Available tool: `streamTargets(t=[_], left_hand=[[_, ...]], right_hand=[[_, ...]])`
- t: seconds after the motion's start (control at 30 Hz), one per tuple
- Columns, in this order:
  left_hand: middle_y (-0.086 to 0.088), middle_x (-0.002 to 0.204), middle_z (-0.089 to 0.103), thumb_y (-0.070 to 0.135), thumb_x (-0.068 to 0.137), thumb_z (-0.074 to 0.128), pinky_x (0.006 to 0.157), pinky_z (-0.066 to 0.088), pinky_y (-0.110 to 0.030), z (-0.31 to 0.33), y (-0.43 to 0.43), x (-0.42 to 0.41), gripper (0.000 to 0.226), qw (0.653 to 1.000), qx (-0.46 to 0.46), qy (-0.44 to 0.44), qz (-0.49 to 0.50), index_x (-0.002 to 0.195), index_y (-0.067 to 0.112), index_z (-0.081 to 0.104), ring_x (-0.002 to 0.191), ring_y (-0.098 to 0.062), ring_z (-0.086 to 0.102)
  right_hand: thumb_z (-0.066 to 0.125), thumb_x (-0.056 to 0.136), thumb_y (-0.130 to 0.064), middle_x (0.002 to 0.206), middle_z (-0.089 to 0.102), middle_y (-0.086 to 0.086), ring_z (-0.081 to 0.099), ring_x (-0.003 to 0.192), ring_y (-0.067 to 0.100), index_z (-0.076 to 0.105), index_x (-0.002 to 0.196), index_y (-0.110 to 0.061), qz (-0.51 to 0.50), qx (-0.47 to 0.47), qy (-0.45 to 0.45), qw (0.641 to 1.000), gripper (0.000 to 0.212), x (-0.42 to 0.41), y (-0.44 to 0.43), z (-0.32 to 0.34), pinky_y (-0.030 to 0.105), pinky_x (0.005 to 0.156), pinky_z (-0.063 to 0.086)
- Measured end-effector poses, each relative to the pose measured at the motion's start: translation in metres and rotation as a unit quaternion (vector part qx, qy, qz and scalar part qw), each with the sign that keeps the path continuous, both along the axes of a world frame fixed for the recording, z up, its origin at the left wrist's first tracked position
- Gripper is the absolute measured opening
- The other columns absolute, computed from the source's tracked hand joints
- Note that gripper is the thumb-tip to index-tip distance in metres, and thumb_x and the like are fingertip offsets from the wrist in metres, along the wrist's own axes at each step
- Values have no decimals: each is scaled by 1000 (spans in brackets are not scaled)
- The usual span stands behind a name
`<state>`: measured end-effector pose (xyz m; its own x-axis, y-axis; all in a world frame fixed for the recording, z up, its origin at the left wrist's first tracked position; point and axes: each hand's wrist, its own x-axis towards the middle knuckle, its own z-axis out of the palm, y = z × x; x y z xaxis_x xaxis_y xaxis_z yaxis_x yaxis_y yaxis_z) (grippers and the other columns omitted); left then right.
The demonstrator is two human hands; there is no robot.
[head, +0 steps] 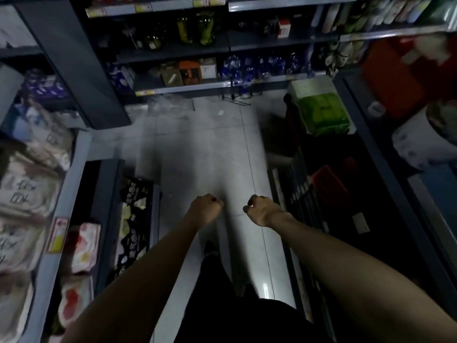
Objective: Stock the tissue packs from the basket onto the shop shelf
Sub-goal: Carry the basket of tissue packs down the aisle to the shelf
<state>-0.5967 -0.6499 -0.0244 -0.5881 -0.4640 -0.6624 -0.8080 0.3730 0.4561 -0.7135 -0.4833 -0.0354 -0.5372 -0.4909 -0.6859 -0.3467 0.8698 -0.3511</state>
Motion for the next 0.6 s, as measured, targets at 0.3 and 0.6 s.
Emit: streamTargets(t=[0.3, 0.6], left_hand=[[-20, 115, 71, 47, 94, 47, 87, 48, -35, -30, -181, -188, 43, 997, -7, -15, -80, 95, 10, 67, 107, -37, 65], [-17, 129, 64, 52, 86, 41, 101, 47, -38, -15, -285, -393, 60, 979, -30, -31, -201, 119, 8, 65, 117, -39, 60]], right_hand=[[50, 102, -49, 143, 59, 17, 56, 129, 38, 56, 139, -11, -65, 11, 9, 998, 53, -170, -157, -21, 50, 111, 45], [50, 103, -48, 149, 55, 17, 56, 132, 39, 55, 142, -14, -248, -13, -16, 968, 53, -323, -232, -10, 46, 109, 48]])
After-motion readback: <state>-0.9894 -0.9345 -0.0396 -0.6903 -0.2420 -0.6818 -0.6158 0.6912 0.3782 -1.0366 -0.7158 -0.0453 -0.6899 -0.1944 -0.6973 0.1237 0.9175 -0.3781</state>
